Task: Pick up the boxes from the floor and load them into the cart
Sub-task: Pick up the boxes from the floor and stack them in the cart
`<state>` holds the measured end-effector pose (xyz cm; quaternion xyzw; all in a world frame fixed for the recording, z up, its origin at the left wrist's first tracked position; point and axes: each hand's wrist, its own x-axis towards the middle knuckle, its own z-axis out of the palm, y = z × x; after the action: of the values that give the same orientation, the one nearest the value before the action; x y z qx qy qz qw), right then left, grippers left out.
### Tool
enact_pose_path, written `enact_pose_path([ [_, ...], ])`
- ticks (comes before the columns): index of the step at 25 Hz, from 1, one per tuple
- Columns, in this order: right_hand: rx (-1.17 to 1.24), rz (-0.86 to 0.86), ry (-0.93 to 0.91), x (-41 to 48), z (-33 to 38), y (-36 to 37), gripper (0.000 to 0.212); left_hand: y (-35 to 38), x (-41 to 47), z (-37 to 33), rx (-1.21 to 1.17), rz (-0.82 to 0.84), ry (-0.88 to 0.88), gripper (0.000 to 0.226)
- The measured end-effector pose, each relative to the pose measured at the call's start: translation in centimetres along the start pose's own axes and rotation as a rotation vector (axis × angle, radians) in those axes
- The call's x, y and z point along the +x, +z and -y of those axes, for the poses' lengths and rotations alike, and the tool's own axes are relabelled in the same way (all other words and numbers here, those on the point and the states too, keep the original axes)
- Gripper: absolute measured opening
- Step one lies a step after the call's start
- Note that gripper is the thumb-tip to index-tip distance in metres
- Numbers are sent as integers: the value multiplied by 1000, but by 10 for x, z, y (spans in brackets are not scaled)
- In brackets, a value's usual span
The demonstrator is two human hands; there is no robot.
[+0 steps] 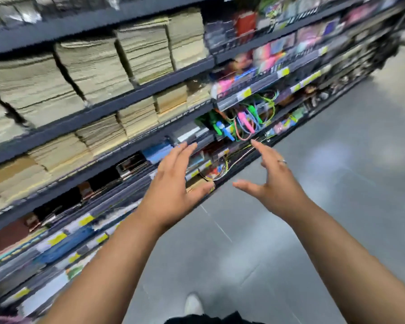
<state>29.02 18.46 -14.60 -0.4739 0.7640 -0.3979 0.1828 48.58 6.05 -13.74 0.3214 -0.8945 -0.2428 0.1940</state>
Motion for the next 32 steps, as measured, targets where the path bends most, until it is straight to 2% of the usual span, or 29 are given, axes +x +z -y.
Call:
enact_pose_path([
  [6, -69, -228, 227, 18, -41, -51, 104, 49, 135, -35, -29, 224, 295, 90],
  [9, -95, -338, 347, 16, -70, -105, 102, 90, 186, -82, -64, 315, 431, 92],
  [12, -138, -454, 409, 17, -109, -160, 100, 134, 227, -137, -93, 335, 544, 91],
  [24, -151, -597, 529, 73, -280, -395, 99, 314, 392, -368, -255, 438, 657, 81],
  [32, -88, -716, 666, 164, -399, -496, 100, 431, 558, -445, -299, 491, 714, 81],
])
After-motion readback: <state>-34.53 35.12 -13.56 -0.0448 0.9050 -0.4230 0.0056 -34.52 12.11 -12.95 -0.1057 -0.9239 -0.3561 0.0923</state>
